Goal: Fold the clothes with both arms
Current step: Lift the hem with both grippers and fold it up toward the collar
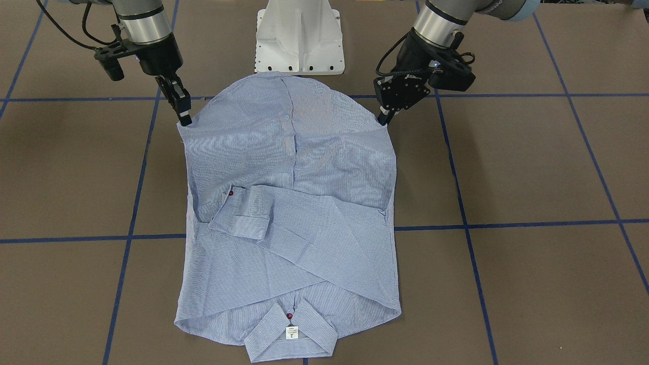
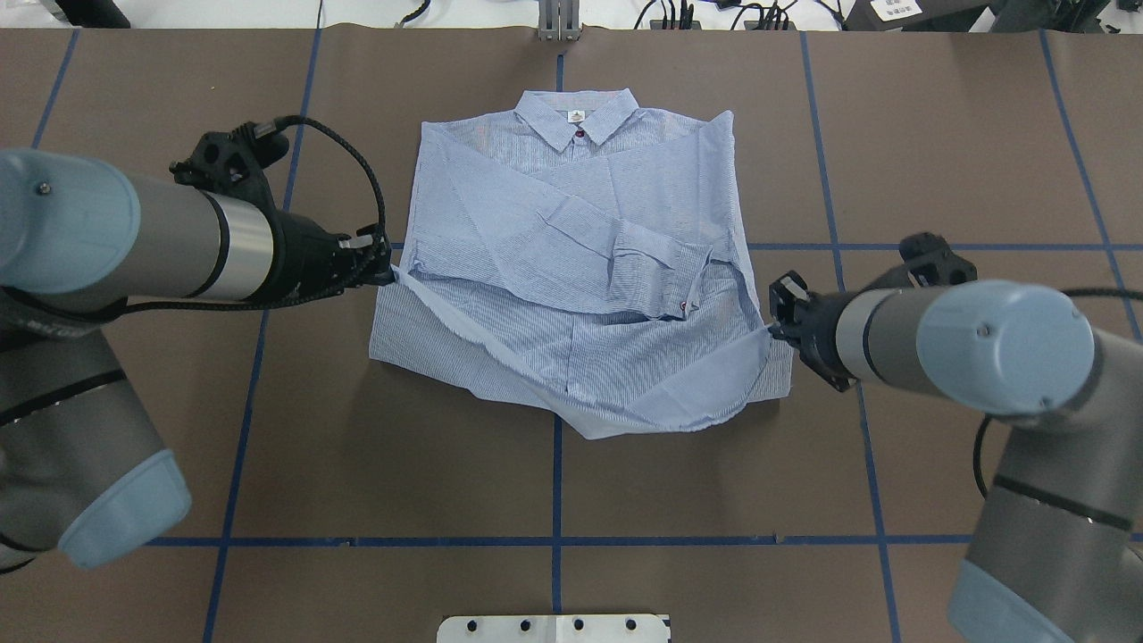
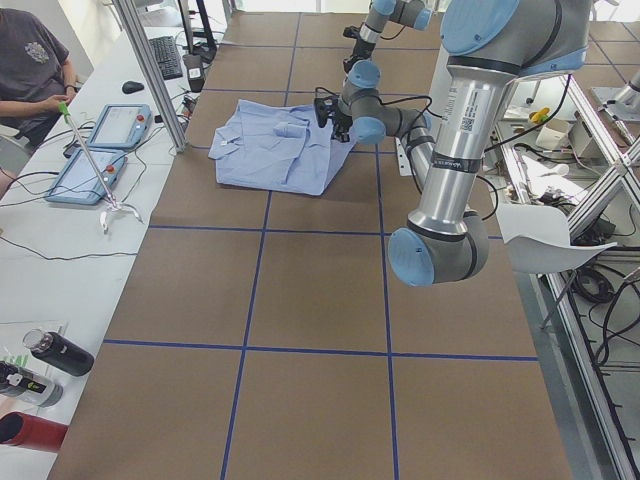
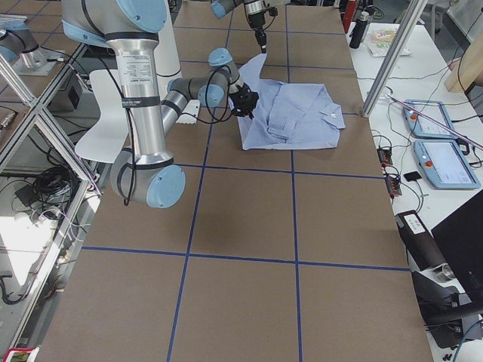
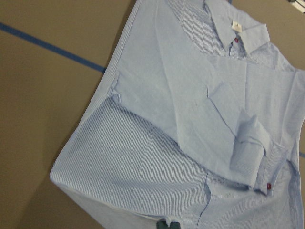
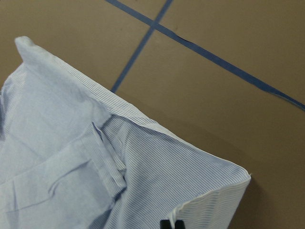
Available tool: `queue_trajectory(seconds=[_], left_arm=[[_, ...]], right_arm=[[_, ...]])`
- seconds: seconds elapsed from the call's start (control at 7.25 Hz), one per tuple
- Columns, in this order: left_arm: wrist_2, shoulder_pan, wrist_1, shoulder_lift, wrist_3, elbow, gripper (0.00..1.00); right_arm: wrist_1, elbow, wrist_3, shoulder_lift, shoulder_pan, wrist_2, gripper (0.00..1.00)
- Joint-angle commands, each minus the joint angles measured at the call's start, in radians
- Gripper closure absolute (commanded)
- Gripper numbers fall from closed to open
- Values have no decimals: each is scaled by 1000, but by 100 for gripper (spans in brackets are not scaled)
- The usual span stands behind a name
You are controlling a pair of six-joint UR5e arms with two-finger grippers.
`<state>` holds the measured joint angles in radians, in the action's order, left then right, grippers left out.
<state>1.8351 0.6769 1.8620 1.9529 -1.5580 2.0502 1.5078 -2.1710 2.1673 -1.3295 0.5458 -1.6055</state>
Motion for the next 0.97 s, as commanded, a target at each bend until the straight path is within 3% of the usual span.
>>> queue_trajectory(seconds=[0.0,0.28,0.55,0.83], left_arm=[[6,88,26,41,21,-76,100],[4,133,40,47,18,-103,100],[3,171,40,78,9,-143,100],[0,187,195,136,10,-328,100]], right_arm=[[80,142,-76,159,174,-108,100],[74,195,-93,208,282,-108,100],[71,331,-90,314,304,-103,100],[40,524,-98,436,330,-100,100]])
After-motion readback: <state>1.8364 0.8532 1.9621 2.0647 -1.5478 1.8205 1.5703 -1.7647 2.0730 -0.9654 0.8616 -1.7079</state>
